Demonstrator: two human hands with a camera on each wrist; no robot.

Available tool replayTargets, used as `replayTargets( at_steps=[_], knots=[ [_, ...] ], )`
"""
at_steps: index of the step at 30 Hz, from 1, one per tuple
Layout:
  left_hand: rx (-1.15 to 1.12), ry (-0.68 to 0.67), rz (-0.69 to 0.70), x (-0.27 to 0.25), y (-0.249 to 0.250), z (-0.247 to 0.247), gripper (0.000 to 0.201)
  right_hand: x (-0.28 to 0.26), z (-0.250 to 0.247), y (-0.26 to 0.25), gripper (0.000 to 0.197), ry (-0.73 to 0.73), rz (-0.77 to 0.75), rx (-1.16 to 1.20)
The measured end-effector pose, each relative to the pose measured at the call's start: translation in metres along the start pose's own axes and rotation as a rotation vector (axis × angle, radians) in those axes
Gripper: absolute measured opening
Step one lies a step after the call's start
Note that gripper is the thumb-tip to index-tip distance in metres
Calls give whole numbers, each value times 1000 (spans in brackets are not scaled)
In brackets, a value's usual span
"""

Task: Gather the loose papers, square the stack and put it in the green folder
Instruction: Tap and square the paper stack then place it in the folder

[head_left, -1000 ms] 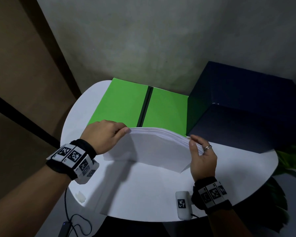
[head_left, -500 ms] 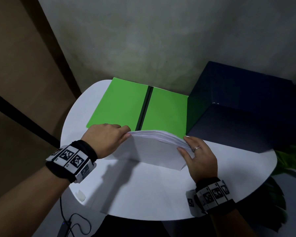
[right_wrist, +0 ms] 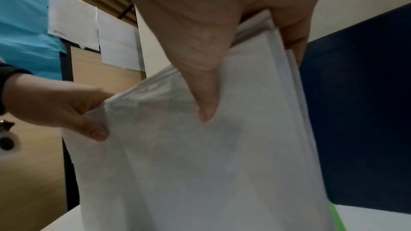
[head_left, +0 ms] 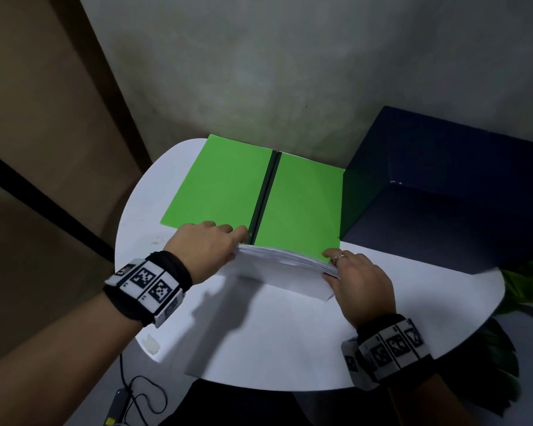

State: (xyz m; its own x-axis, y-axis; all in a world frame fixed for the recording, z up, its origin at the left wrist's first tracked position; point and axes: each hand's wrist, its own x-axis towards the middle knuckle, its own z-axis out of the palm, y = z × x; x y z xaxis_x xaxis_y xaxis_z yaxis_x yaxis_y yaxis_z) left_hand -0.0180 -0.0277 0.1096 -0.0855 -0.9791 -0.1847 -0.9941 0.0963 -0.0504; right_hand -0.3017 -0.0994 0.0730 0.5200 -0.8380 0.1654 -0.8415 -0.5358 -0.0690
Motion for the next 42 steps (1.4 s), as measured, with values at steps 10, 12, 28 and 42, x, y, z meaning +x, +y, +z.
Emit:
replayTargets(
  at_steps=[10, 12, 28, 42],
  knots=[
    [-111, 191, 61, 34, 48, -26, 9, 23, -43, -4, 38, 204, 21, 217],
    [-234, 301, -21, 30, 33, -27, 12, 28, -49, 12, 75, 347, 163, 499],
    [-1608, 379, -227, 28, 29, 53, 66, 16, -10, -12, 40, 267, 582, 1352],
    [-386, 573, 138, 31, 22, -97, 34, 59, -62, -29, 23, 320, -29, 647]
  ],
)
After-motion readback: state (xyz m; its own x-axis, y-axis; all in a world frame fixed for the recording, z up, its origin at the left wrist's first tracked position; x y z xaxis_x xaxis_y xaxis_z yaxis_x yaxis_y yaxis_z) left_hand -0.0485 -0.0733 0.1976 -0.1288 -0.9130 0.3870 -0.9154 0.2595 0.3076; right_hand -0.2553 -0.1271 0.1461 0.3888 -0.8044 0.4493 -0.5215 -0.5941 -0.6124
